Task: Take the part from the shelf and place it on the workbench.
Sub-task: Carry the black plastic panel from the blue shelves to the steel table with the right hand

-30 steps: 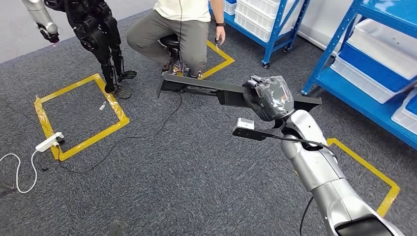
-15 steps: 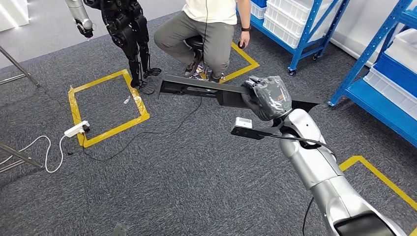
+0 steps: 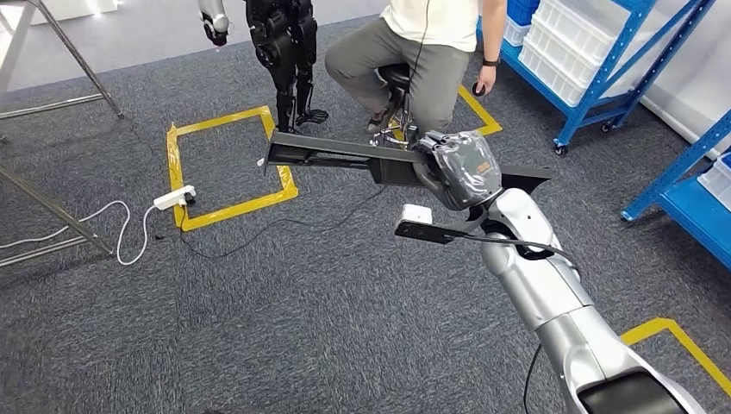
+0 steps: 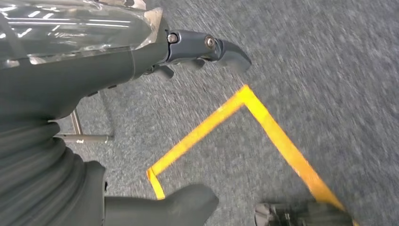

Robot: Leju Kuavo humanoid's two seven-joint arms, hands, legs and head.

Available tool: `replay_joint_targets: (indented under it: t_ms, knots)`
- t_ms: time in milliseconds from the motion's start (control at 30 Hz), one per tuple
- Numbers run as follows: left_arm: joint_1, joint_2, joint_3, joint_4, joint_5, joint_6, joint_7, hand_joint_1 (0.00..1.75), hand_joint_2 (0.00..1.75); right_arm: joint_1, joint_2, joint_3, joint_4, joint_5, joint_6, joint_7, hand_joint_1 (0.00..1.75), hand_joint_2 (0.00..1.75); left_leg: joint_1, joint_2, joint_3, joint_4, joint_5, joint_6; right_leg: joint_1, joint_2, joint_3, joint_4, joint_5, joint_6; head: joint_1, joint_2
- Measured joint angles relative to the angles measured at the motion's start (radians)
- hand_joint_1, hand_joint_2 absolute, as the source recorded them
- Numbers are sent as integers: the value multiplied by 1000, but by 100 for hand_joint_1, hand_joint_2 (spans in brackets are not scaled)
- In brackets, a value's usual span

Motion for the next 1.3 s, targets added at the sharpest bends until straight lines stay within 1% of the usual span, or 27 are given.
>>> replay_joint_targets:
  t_ms: [33,67,100,133,167,233,267,333,400,433,467,533,600,633,667,700,767,833,867,933,1000,1067,1133,1167,1200,1267,1300]
  knots:
    - [-1,1,-1,0,-2,0,2,0,175,0,-2,2,0,0,0,1,175,175,0,-13,2,-3,2,1,-5,30,-27,61,-24,-2,1,0]
    - [-2,2,-3,0,-4,0,4,0,175,1,-4,4,1,0,1,2,175,175,2,-29,2,-3,3,3,-8,47,-61,129,-48,-4,2,0]
    - [-2,2,-3,0,-5,0,7,0,175,3,-6,6,1,0,2,2,175,175,3,-45,1,-3,3,3,-11,54,-89,181,-63,-1,3,0]
    - [-2,2,-3,1,-6,0,10,0,175,4,-7,8,2,0,3,3,175,175,4,-61,1,-2,3,2,-14,56,-103,202,-64,6,3,0]
    - [-1,3,-3,2,-8,-1,13,0,175,3,-7,10,2,0,5,4,175,175,5,-76,2,-1,3,1,-18,58,-99,186,-49,17,3,0]
    - [1,4,-4,3,-12,-3,16,0,175,-2,-6,13,2,0,10,7,175,175,10,-106,0,8,-1,-7,-30,84,-46,59,11,42,3,0]
    - [1,6,-4,3,-14,-4,17,0,175,-5,-5,14,2,-1,12,9,175,175,11,-119,-5,16,-4,-14,-35,103,-17,-3,36,48,4,0]
    - [2,10,-4,3,-16,-5,17,0,175,-6,-2,16,1,0,13,12,175,175,13,-140,-17,28,-8,-27,-37,124,12,-62,55,43,5,0]
    - [7,12,-4,4,-17,-6,17,0,175,-5,4,22,1,1,13,14,175,175,16,-154,-24,31,-6,-37,-32,105,14,-63,56,29,6,0]
    - [11,13,-4,5,-17,-7,17,0,175,-5,7,24,1,1,13,16,175,175,16,-140,-30,40,-10,-42,-32,96,16,-65,57,22,5,0]
    - [13,14,-5,5,-17,-7,18,0,175,-6,9,25,0,2,13,17,175,175,15,-113,-41,64,-22,-46,-32,85,19,-67,58,14,3,0]
    - [13,16,-7,6,-18,-7,19,0,175,-7,11,26,-1,2,13,20,175,175,12,-46,-91,166,-74,-53,-28,64,25,-70,55,1,-3,0]
    - [11,16,-10,6,-18,-7,19,0,175,-6,11,27,-2,2,13,20,175,175,16,-24,-154,287,-124,-56,-21,38,27,-70,51,-6,-5,0]
    - [12,15,-10,6,-18,-8,19,0,175,-5,11,28,-2,2,13,21,175,175,18,-22,-171,314,-128,-56,-18,25,28,-69,49,-9,-5,0]
    - [13,15,-11,6,-17,-8,19,0,175,-5,11,29,-2,2,13,21,175,175,19,-21,-168,305,-113,-54,-16,13,29,-69,47,-11,-5,0]
    - [14,15,-11,6,-17,-9,20,0,175,-6,12,29,-2,2,13,21,175,175,18,-16,-146,259,-84,-51,-14,1,32,-69,45,-13,-5,0]
    - [14,15,-12,6,-16,-9,20,0,175,-8,14,29,-2,2,13,21,175,175,11,23,-74,123,-26,-42,-8,-20,37,-70,39,-13,-5,0]
    - [14,16,-12,6,-16,-9,19,0,175,-11,17,30,-3,3,13,22,175,175,0,53,-35,48,-8,-33,-2,-39,41,-71,33,-7,-3,0]
    - [14,16,-12,6,-16,-9,18,0,175,-12,18,31,-3,4,13,22,175,175,-6,51,-35,43,-11,-29,-1,-48,42,-72,31,-4,-2,0]
    - [16,18,-12,6,-17,-9,16,0,175,-11,21,33,-4,7,13,25,175,175,-5,26,-31,32,-6,-21,-1,-55,44,-72,26,4,-1,0]
    - [17,19,-12,6,-20,-9,13,0,175,-10,22,33,-7,9,12,27,175,175,1,4,-19,17,2,-9,-2,-13,26,-25,1,6,0,0]
    - [13,20,-12,6,-24,-10,10,0,175,-3,17,33,-8,10,12,30,175,175,6,-22,-13,11,6,-1,-6,40,-35,97,-46,-1,3,0]
    - [11,21,-12,6,-25,-16,8,0,175,10,10,33,-8,11,12,33,175,175,7,-55,-13,12,5,0,-9,55,-98,201,-71,2,5,0]
    - [12,21,-12,6,-25,-20,8,0,175,16,7,33,-8,12,12,35,175,175,8,-72,-13,12,5,0,-11,57,-107,204,-62,8,5,0]
    - [13,21,-12,6,-25,-22,8,0,175,19,6,33,-9,12,12,37,175,175,9,-88,-13,14,5,-1,-14,60,-97,167,-38,18,5,0]
    - [15,21,-12,6,-25,-24,7,0,175,20,3,32,-13,14,12,40,175,175,9,-116,-15,22,1,-9,-24,92,-42,31,25,36,5,0]
    - [14,21,-12,6,-25,-24,6,0,175,21,3,31,-16,15,12,41,175,175,9,-129,-18,27,-2,-14,-29,107,-18,-22,48,38,6,0]
